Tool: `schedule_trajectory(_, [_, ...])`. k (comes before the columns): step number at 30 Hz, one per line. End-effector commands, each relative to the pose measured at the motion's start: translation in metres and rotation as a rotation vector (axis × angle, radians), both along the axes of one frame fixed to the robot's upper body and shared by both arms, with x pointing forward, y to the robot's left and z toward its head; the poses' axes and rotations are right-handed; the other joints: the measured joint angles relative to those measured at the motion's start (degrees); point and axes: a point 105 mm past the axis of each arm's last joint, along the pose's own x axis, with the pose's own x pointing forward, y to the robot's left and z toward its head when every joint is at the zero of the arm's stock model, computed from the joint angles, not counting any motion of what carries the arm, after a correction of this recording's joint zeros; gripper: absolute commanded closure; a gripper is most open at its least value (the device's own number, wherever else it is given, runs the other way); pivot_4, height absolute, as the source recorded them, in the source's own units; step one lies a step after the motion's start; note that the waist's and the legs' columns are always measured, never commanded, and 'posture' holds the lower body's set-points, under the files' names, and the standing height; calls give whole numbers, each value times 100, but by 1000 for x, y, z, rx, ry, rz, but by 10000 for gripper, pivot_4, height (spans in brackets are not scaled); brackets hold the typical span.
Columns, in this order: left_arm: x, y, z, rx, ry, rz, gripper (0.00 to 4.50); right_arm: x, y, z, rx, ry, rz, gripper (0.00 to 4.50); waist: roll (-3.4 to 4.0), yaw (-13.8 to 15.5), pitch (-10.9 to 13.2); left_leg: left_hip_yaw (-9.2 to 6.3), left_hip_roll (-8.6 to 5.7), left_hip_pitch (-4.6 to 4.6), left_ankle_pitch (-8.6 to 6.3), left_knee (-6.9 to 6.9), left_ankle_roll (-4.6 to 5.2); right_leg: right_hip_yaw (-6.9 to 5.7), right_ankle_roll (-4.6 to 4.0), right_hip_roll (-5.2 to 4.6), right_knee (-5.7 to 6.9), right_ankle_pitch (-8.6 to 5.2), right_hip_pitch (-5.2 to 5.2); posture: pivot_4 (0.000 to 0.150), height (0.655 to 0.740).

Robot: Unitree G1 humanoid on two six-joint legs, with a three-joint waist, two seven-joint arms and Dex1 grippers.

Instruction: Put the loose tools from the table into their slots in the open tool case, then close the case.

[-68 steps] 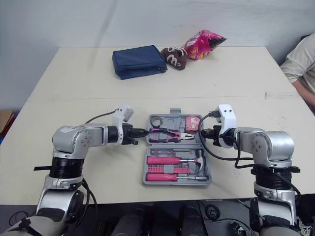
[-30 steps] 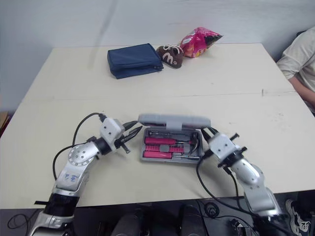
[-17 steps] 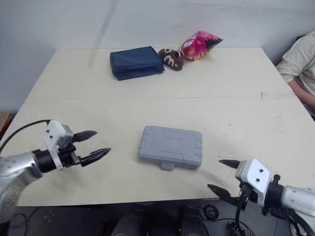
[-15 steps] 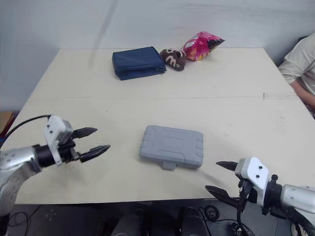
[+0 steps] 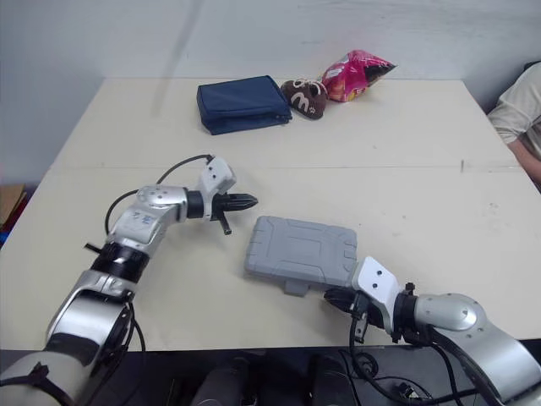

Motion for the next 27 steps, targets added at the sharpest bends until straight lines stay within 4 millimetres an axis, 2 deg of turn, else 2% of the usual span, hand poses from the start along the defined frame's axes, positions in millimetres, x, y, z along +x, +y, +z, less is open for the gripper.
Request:
schedule_trajectory(1, [-2, -17, 1, 26, 2, -126, 44723, 14, -6, 5, -25, -72, -50, 45000, -2, -25, 1, -2, -1, 0, 1, 0, 1, -3, 0, -1, 1, 0, 0, 1500, 7338])
schedule_trajectory(3, [-9, -21, -8, 91, 19, -212, 44723, 26, -13, 9, -39, -112, -100, 45000, -2, -57, 1, -3, -2, -2, 3, 2, 5, -3, 3, -4, 3, 2, 0, 1500, 7338])
schedule_trajectory(5, [-25, -19, -17, 131, 60, -321, 44723, 39, -23, 14, -43, -153, -165, 45000, -2, -87, 1, -2, -3, 0, 6, 3, 7, -2, 5, -7, 6, 3, 0, 1500, 7338])
schedule_trajectory(7, [-44, -19, -16, 114, 84, -425, 44723, 52, -35, 18, -58, -190, -233, 45000, -1, -123, 1, -1, 0, 1, 7, 3, 4, 1, 5, -11, 10, 3, -4, 1500, 7338])
schedule_trajectory(9, [-51, -20, -13, 88, 88, -443, 44723, 57, -42, 18, -71, -202, -272, 45000, -1, -118, 1, -3, 3, 0, 8, 1, 1, 0, 2, -16, 10, 1, -6, 1500, 7338])
schedule_trajectory(12, [-52, -17, -4, 65, 53, -389, 44723, 48, -44, 21, -64, -184, -264, 45000, -1, -74, 2, -10, 4, -6, 10, 2, -1, -5, 1, -16, 11, 1, -6, 1500, 7338])
schedule_trajectory(15, [-51, -13, 15, 38, 29, -346, 44723, 34, -47, 29, -50, -161, -259, 45000, 0, -50, 2, -28, -4, -19, 16, 8, 6, -13, 2, -19, 15, 1, -7, 1500, 7338])
schedule_trajectory(19, [-66, -28, 33, 12, 16, -438, 44723, 20, -39, 36, 4, -114, -253, 45000, 0, -56, 2, -32, -6, -19, 16, 11, 8, -12, 7, -23, 14, 4, -2, 1500, 7338])
schedule_trajectory(22, [-70, -46, 28, 39, 13, -481, 44723, 18, -31, 32, 18, -89, -248, 45000, 0, -51, 2, -44, -6, -19, 16, 11, 8, -11, 6, -22, 9, 4, 7, 1500, 7338])
schedule_trajectory(25, [-61, -63, 9, 116, 17, -468, 44723, 23, -24, 21, 8, -65, -249, 45000, 0, -54, 2, -45, -9, -18, 16, 11, 8, -15, 6, -19, 8, 4, 9, 1500, 7338])
schedule_trajectory(27, [-57, -67, 3, 140, 32, -450, 44723, 25, -22, 18, 9, -52, -254, 45000, 0, -55, 2, -42, -11, -19, 17, 11, 8, -23, 6, -17, 9, 4, 7, 1500, 7338])
